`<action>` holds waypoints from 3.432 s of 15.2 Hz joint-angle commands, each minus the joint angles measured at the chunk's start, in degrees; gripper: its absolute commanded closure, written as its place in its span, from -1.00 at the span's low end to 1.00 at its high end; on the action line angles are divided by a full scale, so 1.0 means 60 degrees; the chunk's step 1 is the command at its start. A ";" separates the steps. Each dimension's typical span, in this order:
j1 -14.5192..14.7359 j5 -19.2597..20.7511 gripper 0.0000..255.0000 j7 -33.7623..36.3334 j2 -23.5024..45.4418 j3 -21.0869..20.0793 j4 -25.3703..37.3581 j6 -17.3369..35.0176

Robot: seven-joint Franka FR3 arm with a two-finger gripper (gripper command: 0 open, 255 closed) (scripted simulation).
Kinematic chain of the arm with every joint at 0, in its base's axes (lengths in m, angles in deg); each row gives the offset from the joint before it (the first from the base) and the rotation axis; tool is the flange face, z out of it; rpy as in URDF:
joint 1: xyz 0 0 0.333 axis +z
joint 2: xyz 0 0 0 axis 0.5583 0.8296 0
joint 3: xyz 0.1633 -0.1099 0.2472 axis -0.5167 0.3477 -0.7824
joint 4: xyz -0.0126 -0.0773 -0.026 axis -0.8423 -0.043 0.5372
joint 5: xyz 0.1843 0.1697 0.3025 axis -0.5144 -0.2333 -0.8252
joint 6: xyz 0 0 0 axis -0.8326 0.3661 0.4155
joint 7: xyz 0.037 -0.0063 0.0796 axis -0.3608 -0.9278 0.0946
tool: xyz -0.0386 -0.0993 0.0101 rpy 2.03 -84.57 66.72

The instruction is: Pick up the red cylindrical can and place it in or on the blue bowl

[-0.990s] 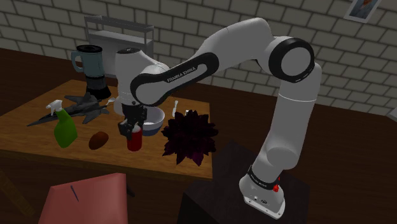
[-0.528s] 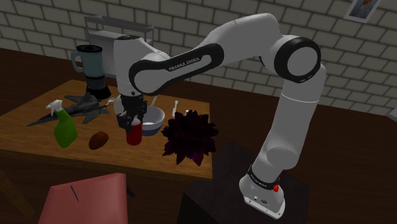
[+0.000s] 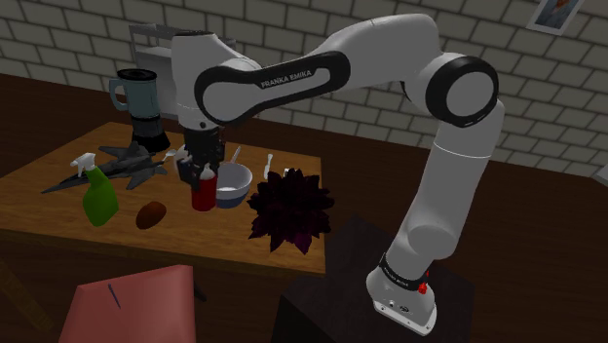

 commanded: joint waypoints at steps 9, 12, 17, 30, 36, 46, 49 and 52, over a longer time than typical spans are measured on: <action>-0.0951 0.0133 1.00 -0.1736 0.0667 0.0738 0.1384 -0.0701; -0.1226 0.0221 1.00 -0.2259 0.1072 0.0958 0.2071 -0.0985; -0.1626 0.0391 1.00 -0.3085 0.1951 0.1291 0.3542 -0.1579; -0.1863 0.0546 1.00 -0.3419 0.2619 0.1490 0.3229 -0.0605; -0.1872 0.0615 1.00 -0.3363 0.2786 0.1525 0.2699 0.0084; -0.1870 0.0656 1.00 -0.3333 0.2890 0.1545 0.2483 0.0399; -0.1871 0.0656 -1.00 -0.3333 0.2889 0.1545 0.2480 0.0400; -0.1871 0.0656 -1.00 -0.3333 0.2888 0.1545 0.2479 0.0401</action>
